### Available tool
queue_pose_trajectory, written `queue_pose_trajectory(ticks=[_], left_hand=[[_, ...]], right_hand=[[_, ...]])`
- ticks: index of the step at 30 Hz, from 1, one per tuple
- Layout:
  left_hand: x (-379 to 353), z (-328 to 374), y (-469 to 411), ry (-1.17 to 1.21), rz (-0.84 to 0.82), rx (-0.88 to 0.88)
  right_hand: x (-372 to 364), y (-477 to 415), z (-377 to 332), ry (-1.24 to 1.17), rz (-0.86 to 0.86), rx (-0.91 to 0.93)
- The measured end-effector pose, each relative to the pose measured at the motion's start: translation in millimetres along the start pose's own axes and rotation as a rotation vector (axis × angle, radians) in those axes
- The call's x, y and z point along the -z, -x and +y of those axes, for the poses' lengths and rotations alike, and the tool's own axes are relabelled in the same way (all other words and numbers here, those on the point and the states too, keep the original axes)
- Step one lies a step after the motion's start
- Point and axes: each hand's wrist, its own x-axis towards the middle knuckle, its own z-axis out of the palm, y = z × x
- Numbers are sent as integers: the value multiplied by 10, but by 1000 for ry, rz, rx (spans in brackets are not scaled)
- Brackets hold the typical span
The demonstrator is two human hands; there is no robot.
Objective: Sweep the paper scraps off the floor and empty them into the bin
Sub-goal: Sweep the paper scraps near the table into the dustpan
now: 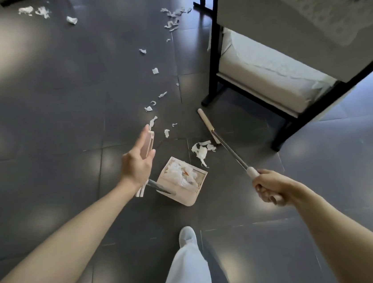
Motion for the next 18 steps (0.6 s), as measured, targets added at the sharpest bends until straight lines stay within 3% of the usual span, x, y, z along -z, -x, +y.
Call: queue_pose_trajectory(ticks=[4,13,18], left_hand=[[-23,82,-521,-27,-66,-5],[-144,150,-879,33,-214,0],[-188,198,-891,17,-186,-24]], right_hand=[[22,-217,-280,-190,-74,-173],[135,-268,-537,316,52,-214],[-23,-149,-336,491,-40,-131]])
